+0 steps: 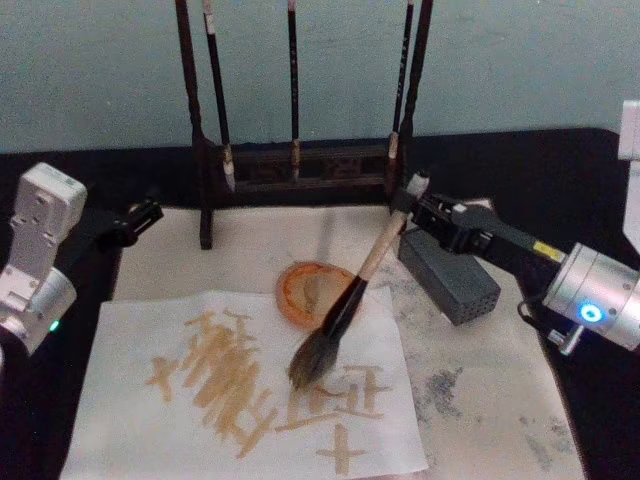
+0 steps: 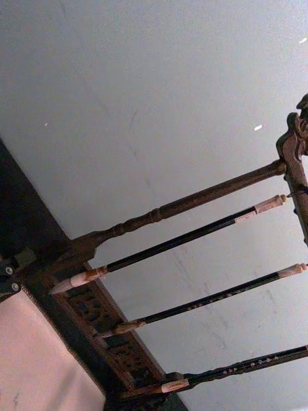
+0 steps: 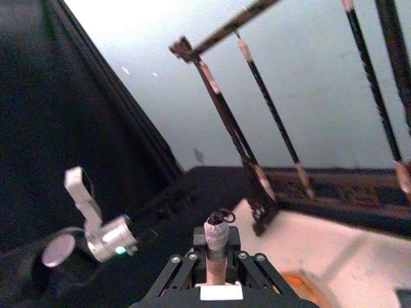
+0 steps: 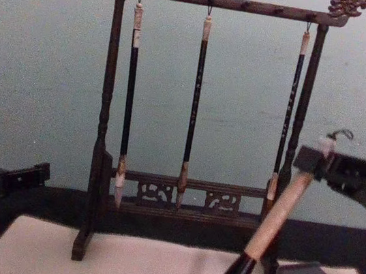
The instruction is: Pick up the brush from the inkstone, write on the paper, then place the brush back to its original position.
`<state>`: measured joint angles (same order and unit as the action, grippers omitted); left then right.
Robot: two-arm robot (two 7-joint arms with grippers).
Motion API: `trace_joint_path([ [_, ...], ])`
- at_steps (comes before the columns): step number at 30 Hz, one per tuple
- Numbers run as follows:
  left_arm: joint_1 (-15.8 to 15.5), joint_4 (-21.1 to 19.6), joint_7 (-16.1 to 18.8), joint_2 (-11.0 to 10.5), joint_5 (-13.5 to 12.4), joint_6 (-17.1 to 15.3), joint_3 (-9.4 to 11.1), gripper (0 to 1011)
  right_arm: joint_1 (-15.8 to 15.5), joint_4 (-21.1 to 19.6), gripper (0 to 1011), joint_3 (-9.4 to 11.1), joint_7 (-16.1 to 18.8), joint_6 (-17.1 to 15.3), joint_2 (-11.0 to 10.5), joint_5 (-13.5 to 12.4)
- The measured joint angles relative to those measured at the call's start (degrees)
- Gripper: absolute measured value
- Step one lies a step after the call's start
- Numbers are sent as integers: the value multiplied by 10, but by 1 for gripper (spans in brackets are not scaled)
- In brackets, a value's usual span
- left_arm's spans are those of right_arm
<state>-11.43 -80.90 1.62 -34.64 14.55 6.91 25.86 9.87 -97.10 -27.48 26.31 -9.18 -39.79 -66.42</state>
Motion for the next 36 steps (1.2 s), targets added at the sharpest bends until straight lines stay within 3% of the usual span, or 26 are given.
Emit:
trace_joint_path([
  [7, 0, 0, 0, 0, 0, 0, 0, 1002, 18, 1, 187, -1, 4, 5, 21, -24],
  [15, 0, 0, 0, 0, 0, 0, 0, 1002, 41, 29, 185, -2, -7, 17, 48, -45],
  [36, 0, 0, 0, 0, 0, 0, 0, 1000, 94, 180, 185, 14, -8, 39, 104, -89],
])
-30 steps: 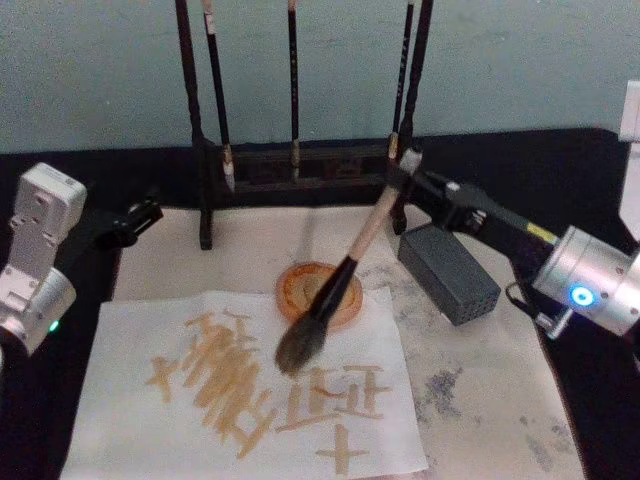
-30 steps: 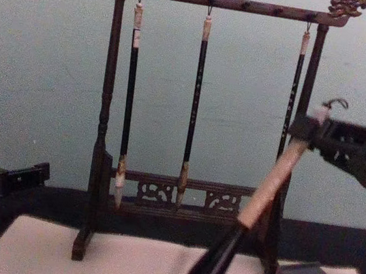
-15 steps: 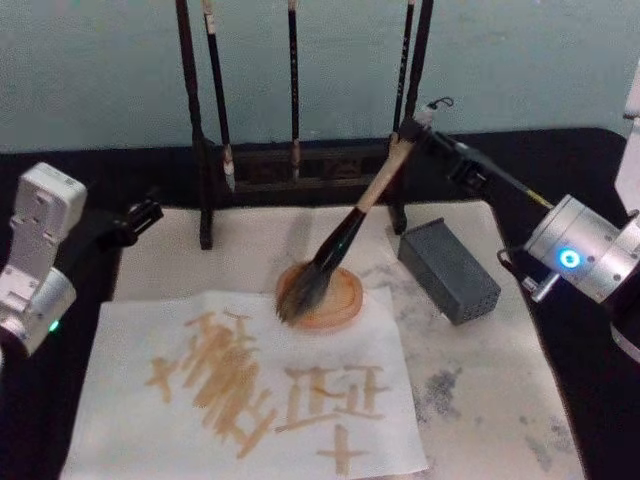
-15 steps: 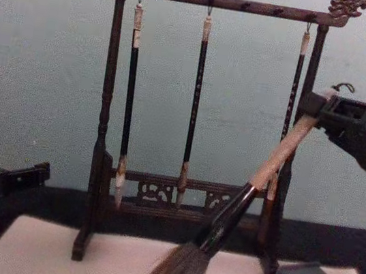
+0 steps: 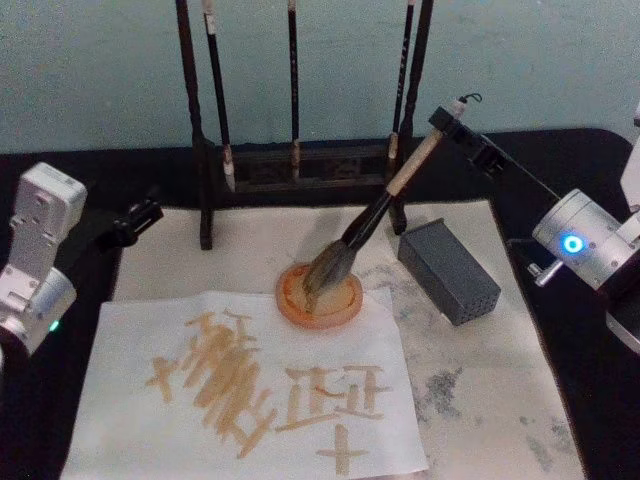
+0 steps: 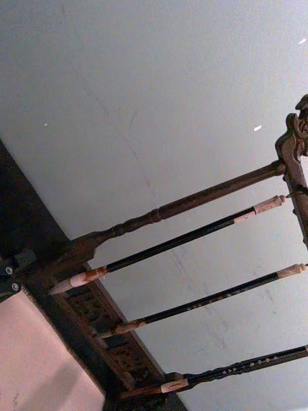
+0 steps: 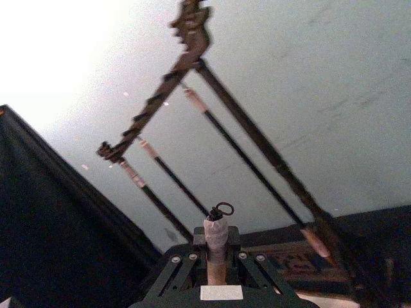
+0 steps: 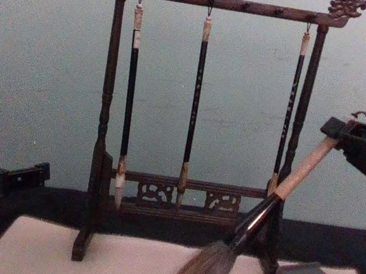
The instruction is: Pick up the brush from the inkstone, write on the paper, then place the brush back to its original position.
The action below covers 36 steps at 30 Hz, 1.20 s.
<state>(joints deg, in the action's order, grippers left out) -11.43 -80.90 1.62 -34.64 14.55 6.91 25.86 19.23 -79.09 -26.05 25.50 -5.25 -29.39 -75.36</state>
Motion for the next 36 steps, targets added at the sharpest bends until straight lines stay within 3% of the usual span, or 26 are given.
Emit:
trace_joint_path([
  [27, 0, 0, 0, 0, 0, 0, 0, 1002, 48, 166, 185, 9, 40, -19, 63, -29],
  [36, 0, 0, 0, 0, 0, 0, 0, 1002, 52, 190, 185, 15, 42, -25, 70, -30],
])
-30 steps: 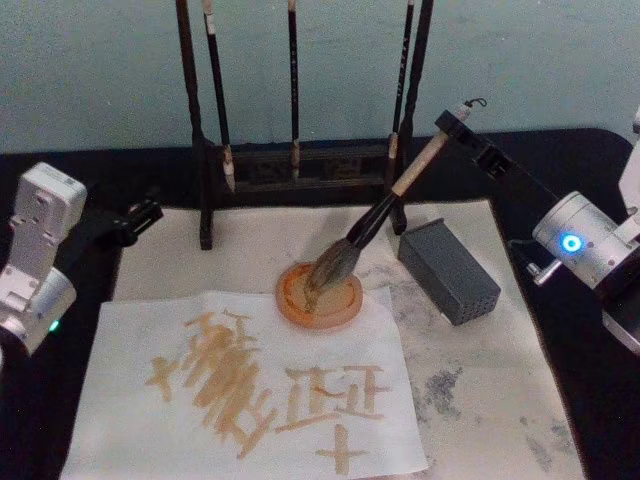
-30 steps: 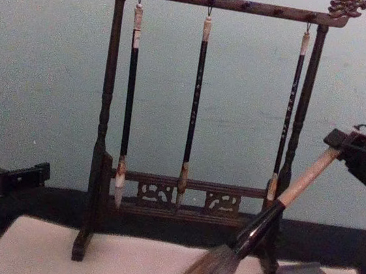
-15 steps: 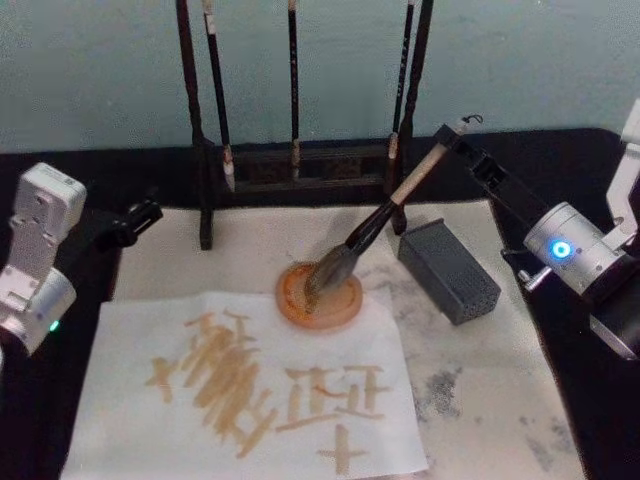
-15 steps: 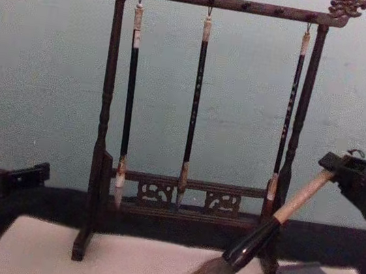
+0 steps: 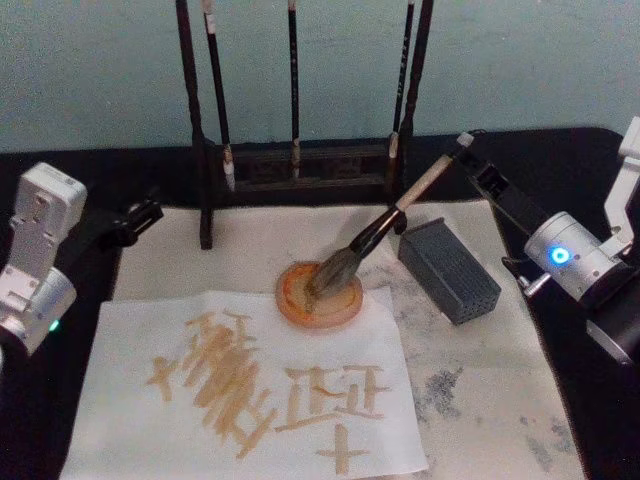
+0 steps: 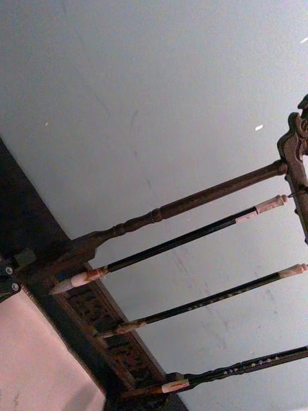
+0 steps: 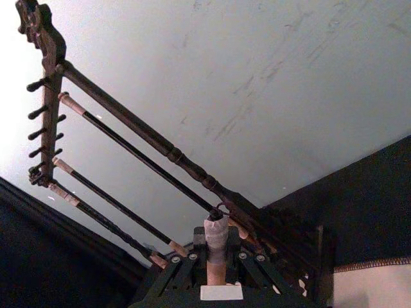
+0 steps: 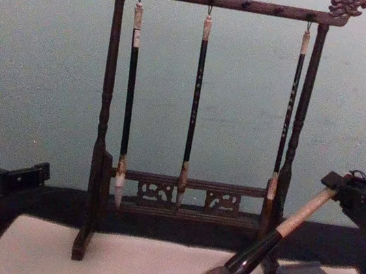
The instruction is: Pick up the brush from the inkstone, write on the paper, then place the brush back to its original position.
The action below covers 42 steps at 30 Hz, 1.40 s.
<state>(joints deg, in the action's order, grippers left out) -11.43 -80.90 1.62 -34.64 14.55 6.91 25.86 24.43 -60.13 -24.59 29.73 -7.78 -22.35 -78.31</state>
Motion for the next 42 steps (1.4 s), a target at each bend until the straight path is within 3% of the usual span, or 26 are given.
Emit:
trace_joint_path([
  [26, 0, 0, 0, 0, 0, 0, 0, 1002, -21, 0, 189, 21, -27, -14, -9, -8],
  [42, 0, 0, 0, 0, 0, 0, 0, 1002, -33, 6, 191, 23, -59, -30, -15, -22],
])
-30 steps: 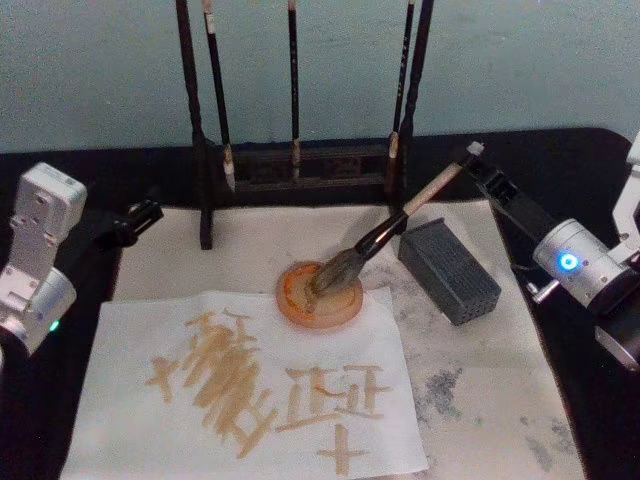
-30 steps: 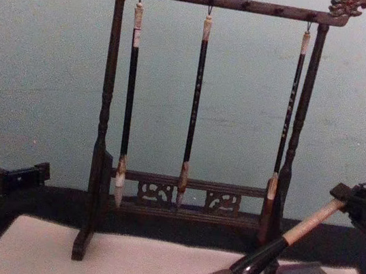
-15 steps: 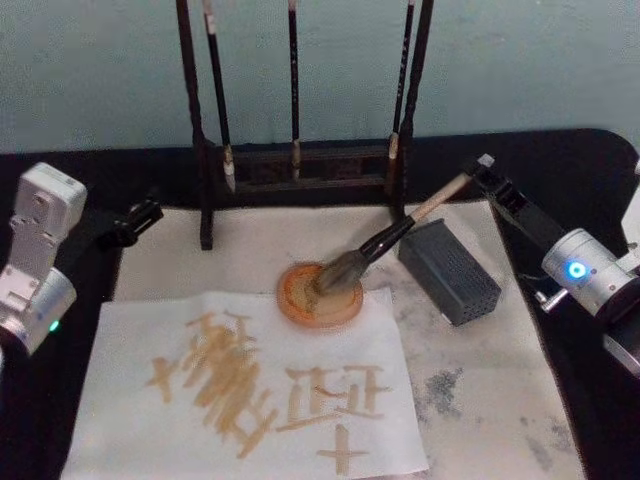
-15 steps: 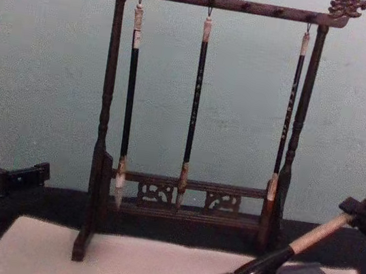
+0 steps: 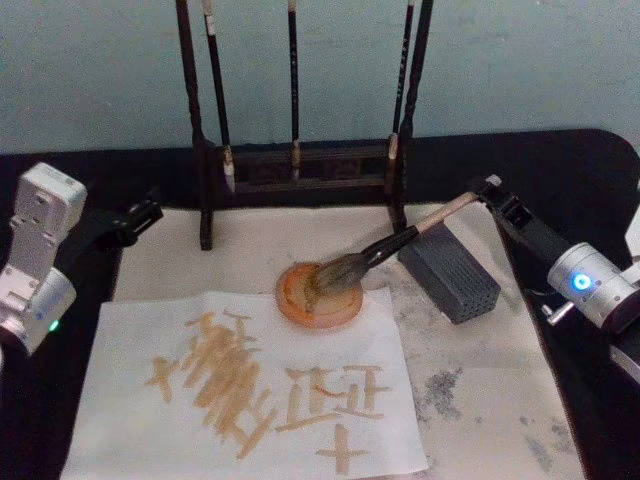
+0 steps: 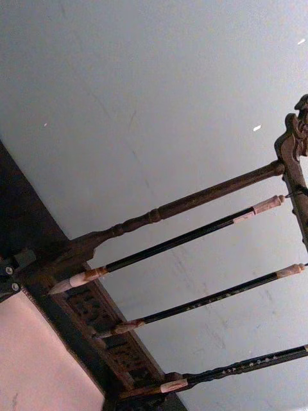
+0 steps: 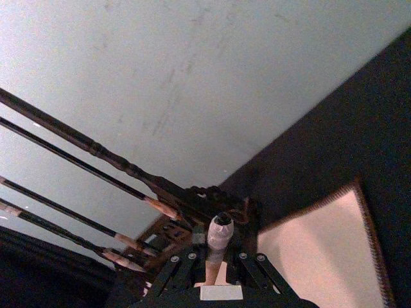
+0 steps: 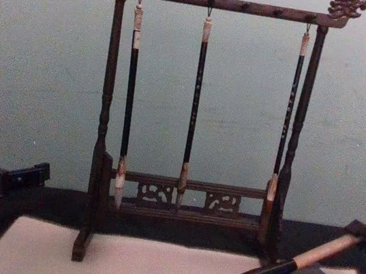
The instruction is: Pick up the brush from the inkstone, write on the paper, then place the brush back to its original position.
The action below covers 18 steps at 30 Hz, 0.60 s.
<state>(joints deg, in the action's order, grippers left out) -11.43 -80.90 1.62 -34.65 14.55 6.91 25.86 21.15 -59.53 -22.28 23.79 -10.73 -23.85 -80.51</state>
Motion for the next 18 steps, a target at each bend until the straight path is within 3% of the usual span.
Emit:
trace_joint_path([
  [18, 0, 0, 0, 0, 0, 0, 0, 1002, -1, -1, 194, -1, -3, -1, 0, 1],
])
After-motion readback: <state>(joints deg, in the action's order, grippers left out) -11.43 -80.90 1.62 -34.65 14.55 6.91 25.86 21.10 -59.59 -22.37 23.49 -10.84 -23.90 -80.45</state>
